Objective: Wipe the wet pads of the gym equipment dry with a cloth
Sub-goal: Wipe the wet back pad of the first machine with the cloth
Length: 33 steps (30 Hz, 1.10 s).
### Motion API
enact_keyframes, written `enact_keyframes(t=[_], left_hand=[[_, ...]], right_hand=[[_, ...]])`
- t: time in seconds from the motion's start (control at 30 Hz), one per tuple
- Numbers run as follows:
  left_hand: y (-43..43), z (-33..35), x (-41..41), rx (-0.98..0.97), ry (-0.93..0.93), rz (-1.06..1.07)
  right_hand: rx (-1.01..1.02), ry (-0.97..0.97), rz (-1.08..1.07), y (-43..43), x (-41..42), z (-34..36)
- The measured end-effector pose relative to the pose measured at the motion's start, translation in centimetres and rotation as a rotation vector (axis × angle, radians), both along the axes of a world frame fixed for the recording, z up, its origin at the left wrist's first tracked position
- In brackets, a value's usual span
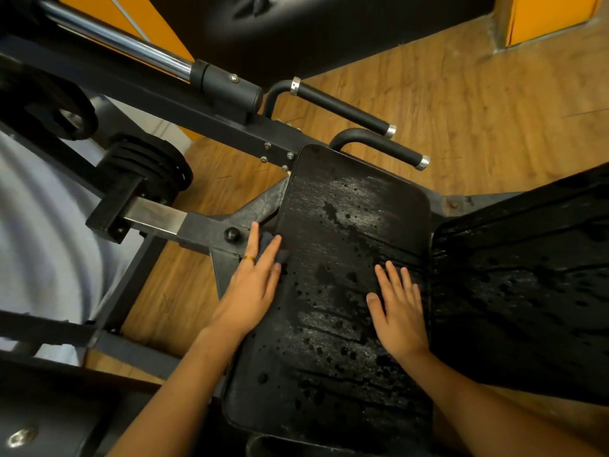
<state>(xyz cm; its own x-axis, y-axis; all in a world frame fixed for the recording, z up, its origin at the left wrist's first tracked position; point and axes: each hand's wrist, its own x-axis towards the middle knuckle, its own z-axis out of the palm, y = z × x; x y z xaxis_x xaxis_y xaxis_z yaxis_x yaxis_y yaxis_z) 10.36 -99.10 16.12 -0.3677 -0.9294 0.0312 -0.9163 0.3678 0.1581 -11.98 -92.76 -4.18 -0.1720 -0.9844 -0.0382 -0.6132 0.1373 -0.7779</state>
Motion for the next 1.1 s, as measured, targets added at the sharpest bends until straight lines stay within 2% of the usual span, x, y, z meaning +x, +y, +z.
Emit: enact_keyframes(t=[0.07,0.17,0.27,0.43,0.57,1.1], left_hand=[[-0.6,-0.2,-1.0,-0.008,0.030,0.095],[-1.5,-0.6,-1.9,-0.082,-0.085,0.091],[-2.2,-0.5,-2.2,-0.134,-0.123,0.037],[-1.8,0.3,-1.8,-0.059,-0.172,-0.100],[-1.0,0.9,-0.8,0.024,-0.120,-0.021],[-3.0,-0.3,-2.7,-0.003,-0.001,0.068]], right_hand=[[-0.007,0.001,-0.006,0.0,0.0,0.0],[-0.016,-0.002,-0.009,0.0,0.1,-0.1],[-0.022,-0.005,-0.014,0.0,0.1,-0.4],[-0.020,-0.010,-0.015,0.1,0.1,-0.3],[-0.015,-0.020,-0.016,0.1,0.1,0.0],[-0.096,-0.039,-0.070,0.1,0.3,-0.9]])
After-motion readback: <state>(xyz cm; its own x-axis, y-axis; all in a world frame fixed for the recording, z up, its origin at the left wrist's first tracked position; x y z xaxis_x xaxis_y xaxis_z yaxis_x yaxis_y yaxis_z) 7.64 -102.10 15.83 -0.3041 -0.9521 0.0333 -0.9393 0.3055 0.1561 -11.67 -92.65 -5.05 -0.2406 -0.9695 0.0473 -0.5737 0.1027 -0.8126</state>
